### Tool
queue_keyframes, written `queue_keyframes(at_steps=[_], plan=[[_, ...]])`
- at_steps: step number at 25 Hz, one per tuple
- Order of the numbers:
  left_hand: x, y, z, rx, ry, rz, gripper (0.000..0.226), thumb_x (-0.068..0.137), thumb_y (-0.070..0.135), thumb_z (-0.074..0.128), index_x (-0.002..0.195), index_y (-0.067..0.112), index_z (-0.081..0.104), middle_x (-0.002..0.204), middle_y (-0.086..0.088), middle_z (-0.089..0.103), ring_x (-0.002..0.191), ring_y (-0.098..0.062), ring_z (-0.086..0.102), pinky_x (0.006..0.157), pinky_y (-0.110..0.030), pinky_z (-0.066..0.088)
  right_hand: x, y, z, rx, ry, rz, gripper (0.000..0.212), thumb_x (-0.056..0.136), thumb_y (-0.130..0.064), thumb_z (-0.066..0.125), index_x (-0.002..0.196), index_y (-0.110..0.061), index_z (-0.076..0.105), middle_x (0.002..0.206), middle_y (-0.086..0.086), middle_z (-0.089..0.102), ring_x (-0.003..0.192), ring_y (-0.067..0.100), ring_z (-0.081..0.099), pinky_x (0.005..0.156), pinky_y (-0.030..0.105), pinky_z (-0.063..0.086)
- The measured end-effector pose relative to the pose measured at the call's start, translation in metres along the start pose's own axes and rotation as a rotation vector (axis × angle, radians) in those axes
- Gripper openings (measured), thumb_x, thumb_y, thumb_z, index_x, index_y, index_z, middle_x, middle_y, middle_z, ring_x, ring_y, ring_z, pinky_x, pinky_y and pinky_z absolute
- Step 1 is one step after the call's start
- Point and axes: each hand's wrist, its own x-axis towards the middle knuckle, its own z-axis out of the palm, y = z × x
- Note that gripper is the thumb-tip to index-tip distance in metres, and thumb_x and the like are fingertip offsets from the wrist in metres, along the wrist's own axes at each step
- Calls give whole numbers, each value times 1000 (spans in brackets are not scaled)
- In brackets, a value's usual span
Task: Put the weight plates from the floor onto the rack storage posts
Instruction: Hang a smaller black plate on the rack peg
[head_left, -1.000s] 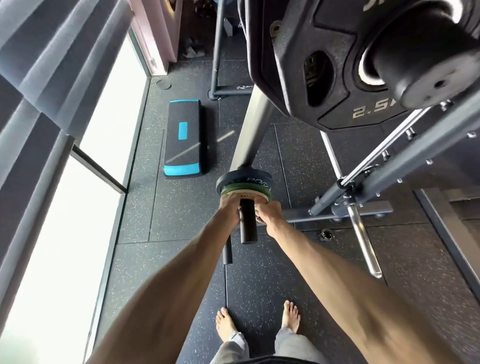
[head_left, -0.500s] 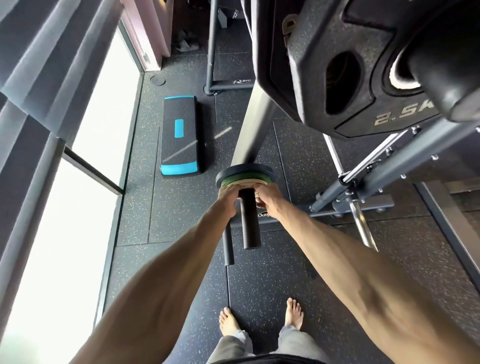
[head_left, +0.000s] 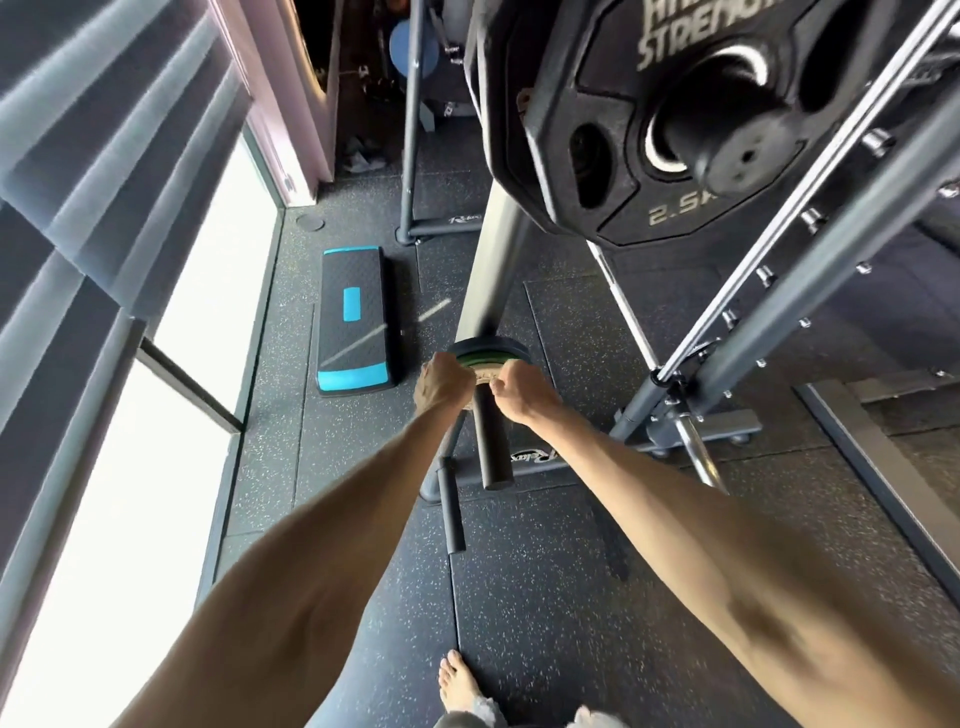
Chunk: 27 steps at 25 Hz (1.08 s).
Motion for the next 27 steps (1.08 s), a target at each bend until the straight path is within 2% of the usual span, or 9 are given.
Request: queue_keyframes(at_steps=[5, 7, 10, 14, 17, 21, 23, 25, 27], plan=[[-41, 50, -57, -63, 197, 189, 20, 82, 11, 48, 73, 9, 65, 75, -12, 68, 80, -29, 69, 66, -33, 52, -41, -47, -66, -176, 144, -269, 28, 103, -24, 46, 108, -1, 62, 102, 21, 70, 90, 36, 68, 73, 38, 53], [-77, 73, -93, -109, 330, 264, 21, 87, 14, 47, 80, 11, 67, 84, -12, 71, 87, -29, 70, 73, -37, 55, -64, -66, -93, -214, 205, -371, 32, 103, -30, 47, 111, -3, 62, 105, 20, 70, 94, 36, 69, 75, 37, 52], [-129, 104, -148, -139, 534, 344, 24, 92, 16, 50, 100, 11, 72, 110, -14, 72, 102, -32, 67, 87, -37, 53, -105, -95, -141, -173, 262, -498, 35, 101, -36, 50, 112, -6, 63, 107, 18, 70, 100, 35, 67, 80, 39, 52], [-180, 143, -203, -168, 644, 515, 36, 79, 33, 45, 89, 13, 73, 101, -9, 74, 95, -32, 71, 85, -41, 56, -166, -126, -215, -109, 379, -695, 35, 101, -36, 49, 112, -7, 65, 110, 16, 70, 104, 34, 65, 84, 39, 51], [-216, 184, -224, -210, 746, 621, 21, 88, 26, 55, 89, 14, 72, 95, -11, 75, 95, -30, 70, 82, -39, 56, -197, -137, -262, 156, 451, -850, 27, 98, -27, 53, 102, -4, 67, 96, 17, 74, 89, 38, 70, 81, 49, 55], [-237, 221, -223, -327, 741, 777, 21, 96, 27, 56, 103, 11, 68, 104, -9, 72, 100, -27, 68, 84, -32, 51, -206, -121, -309, 343, 717, -889, 31, 99, -35, 47, 101, -11, 66, 86, 5, 74, 76, 25, 72, 71, 48, 58], [-235, 223, -208, -355, 697, 829, 32, 99, 35, 54, 123, 13, 59, 122, -11, 63, 116, -25, 58, 93, -28, 41, -206, -100, -322, 366, 946, -901, 25, 102, -27, 47, 105, -9, 64, 94, 2, 69, 85, 20, 68, 84, 36, 57], [-229, 216, -188, -331, 656, 849, 50, 100, 45, 50, 141, 18, 45, 142, -10, 47, 135, -23, 40, 108, -34, 31, -196, -74, -329, 360, 1130, -799, 22, 101, -25, 51, 114, -9, 60, 107, 3, 61, 105, 22, 59, 105, 25, 39], [-213, 208, -173, -311, 633, 842, 69, 96, 59, 44, 152, 21, 32, 152, -10, 35, 144, -24, 27, 118, -48, 27, -174, -53, -332, 358, 1140, -610, 34, 100, -34, 54, 124, -12, 56, 123, 6, 55, 120, 24, 49, 109, 32, 33]])
